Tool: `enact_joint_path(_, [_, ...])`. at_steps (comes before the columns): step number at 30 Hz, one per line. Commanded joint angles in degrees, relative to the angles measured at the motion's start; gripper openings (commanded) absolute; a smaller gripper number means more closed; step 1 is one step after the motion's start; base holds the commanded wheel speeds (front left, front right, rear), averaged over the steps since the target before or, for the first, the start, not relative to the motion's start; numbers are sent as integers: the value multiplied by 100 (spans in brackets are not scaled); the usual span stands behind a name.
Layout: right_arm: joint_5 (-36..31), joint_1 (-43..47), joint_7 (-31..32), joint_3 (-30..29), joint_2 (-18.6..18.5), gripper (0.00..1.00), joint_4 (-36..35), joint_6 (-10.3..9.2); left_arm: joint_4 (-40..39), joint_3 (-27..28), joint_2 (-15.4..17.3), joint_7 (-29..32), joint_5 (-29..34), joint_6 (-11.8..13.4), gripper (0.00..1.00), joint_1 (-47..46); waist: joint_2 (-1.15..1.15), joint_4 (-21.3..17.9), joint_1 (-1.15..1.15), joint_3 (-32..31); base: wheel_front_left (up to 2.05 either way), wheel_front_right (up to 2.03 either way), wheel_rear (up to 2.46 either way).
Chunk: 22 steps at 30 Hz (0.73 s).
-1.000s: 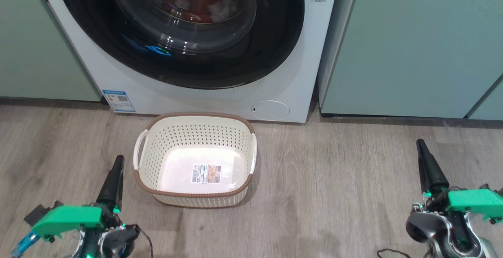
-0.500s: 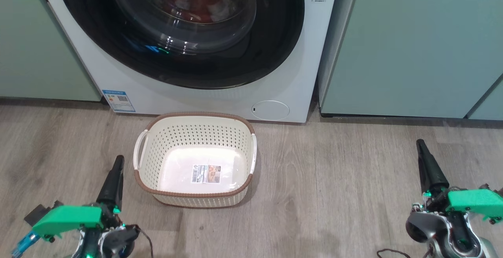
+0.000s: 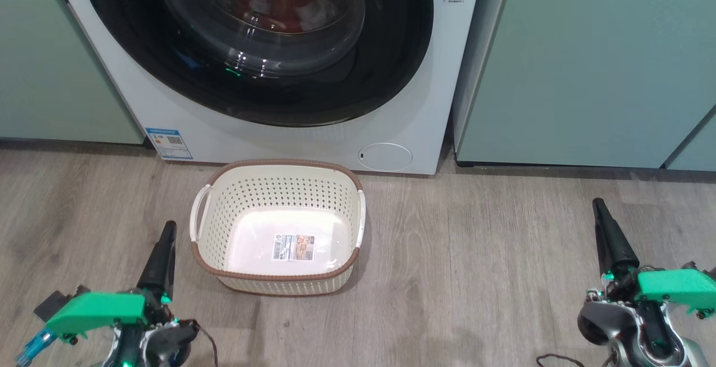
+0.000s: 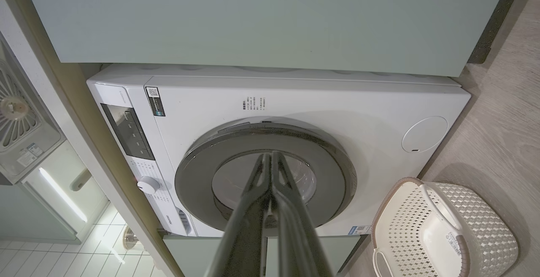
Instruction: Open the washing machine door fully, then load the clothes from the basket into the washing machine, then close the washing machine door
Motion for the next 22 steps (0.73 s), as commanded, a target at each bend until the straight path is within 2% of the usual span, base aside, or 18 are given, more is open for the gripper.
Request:
enact_joint_path(1, [-41, -288, 46, 97, -21, 0, -184, 1, -167, 211, 27, 31, 44, -54, 0, -322, 0, 0, 0, 0, 0, 0, 0])
enact_joint_path(22, [-49, -289, 54, 88, -15, 0, -183, 1, -167, 221, 20, 38, 52, -54, 0, -323, 0, 0, 0, 0, 0, 0, 0])
